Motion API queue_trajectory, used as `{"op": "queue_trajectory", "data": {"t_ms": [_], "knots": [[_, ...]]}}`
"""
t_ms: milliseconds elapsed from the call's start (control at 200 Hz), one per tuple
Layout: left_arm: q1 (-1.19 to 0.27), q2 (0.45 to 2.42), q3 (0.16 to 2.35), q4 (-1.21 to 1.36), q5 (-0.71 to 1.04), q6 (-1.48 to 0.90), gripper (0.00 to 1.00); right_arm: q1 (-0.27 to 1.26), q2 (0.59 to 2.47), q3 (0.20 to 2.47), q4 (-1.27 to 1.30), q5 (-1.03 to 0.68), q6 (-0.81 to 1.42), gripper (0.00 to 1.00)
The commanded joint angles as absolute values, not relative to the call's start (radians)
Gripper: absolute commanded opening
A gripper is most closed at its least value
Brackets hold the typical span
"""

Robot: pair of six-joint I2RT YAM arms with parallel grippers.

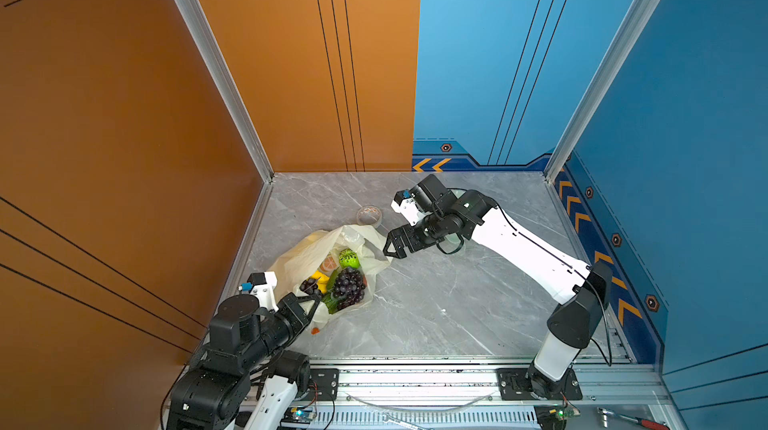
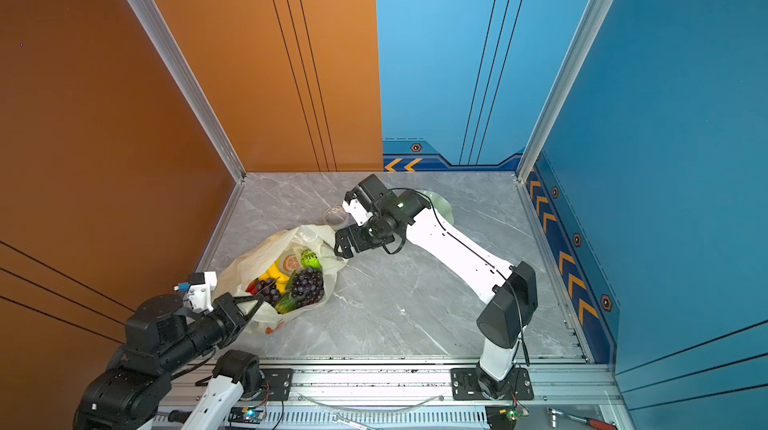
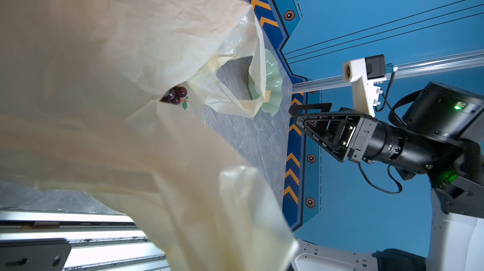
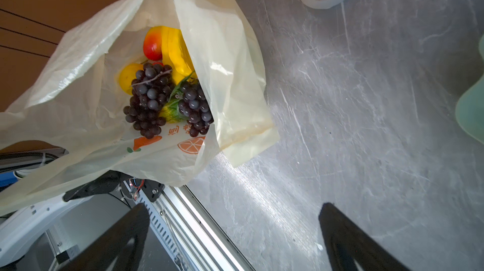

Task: Place the fruits into the plastic bag
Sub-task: 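Withdraw the open right gripper up out of the bag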

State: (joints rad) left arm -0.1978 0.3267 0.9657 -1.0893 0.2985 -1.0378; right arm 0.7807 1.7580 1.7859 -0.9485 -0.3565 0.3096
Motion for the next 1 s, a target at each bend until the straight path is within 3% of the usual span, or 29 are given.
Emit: {"op": "queue_trajectory", "data": {"t_ms": [0, 791, 891, 991], "knots": [[-0.204, 0.316, 0.962, -1.076, 0.287, -1.039, 0.0, 0.77, 1.788, 1.771, -0.868, -0.437, 0.287, 0.99], [-0.21, 0.33, 0.965, -1.075, 0.292, -1.037, 0.0, 0.838, 1.996, 1.847, -0.84, -0.456, 0.244, 0.93], [-0.21, 0.339, 0.972, -1.076, 0.292, -1.032, 0.0, 0.844, 2.021, 1.882, -0.842, -0.418, 0.259, 0.84], [-0.21, 0.349, 0.98, -1.075, 0.29, -1.028, 0.0, 0.835, 2.038, 1.91, -0.84, -0.4, 0.28, 0.66]]}}
